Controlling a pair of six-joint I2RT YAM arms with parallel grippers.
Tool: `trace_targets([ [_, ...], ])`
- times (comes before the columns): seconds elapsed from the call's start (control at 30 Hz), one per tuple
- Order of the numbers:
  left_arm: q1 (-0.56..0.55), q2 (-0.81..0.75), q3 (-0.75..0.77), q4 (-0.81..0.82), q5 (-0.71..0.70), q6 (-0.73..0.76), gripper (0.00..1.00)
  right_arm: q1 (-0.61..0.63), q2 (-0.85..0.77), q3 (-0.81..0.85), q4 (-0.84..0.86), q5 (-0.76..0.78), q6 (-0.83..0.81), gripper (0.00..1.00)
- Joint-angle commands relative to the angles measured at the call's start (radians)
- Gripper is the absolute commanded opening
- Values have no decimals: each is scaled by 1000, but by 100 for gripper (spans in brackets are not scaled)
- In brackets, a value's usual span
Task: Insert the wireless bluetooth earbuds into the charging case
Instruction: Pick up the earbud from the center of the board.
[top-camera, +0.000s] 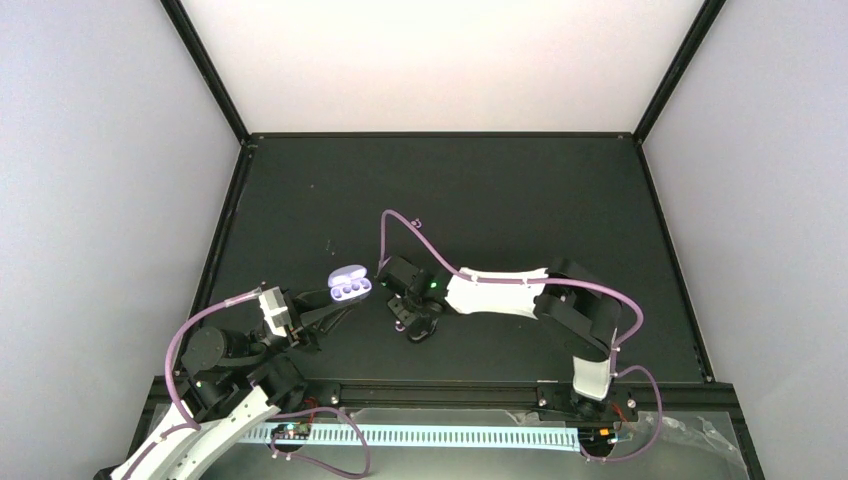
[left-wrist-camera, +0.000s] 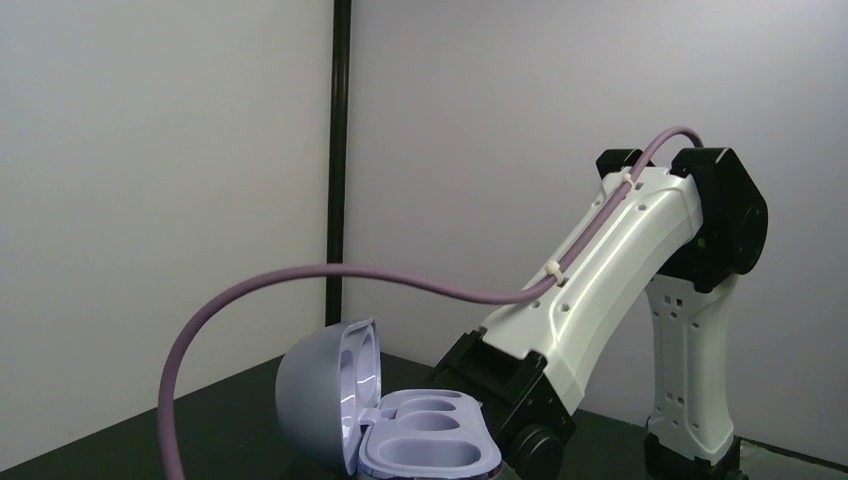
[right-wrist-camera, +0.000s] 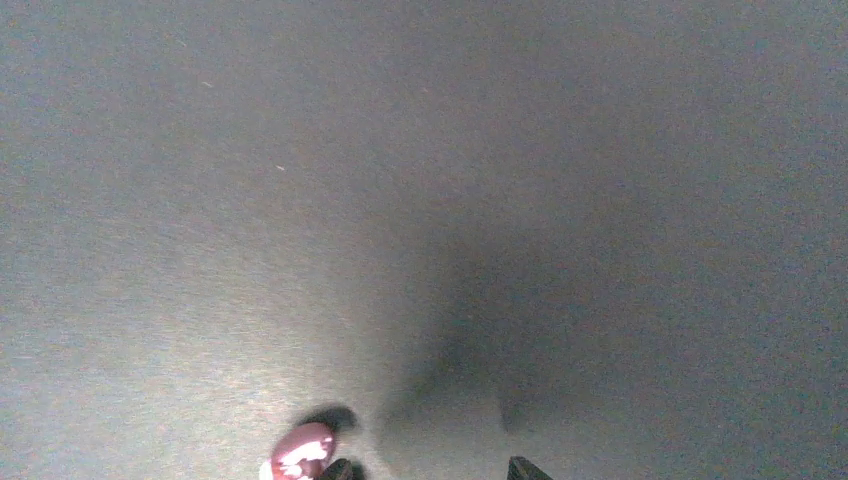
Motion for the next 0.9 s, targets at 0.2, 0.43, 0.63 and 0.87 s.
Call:
trace_targets([
  [0.2, -5, -41, 31, -8, -2, 2, 2, 1, -46, 25, 32, -127, 32, 40],
  [0.43, -5, -42, 31, -7, 6, -1, 2, 10, -46, 8, 54, -232, -12, 35],
  [0.63, -4, -40, 29, -5, 10, -3, 2, 10, -8, 23, 46, -266, -29, 32],
  [0.87, -5, -37, 29, -7, 11, -4, 2, 10, 41, 30, 27, -268, -37, 32],
])
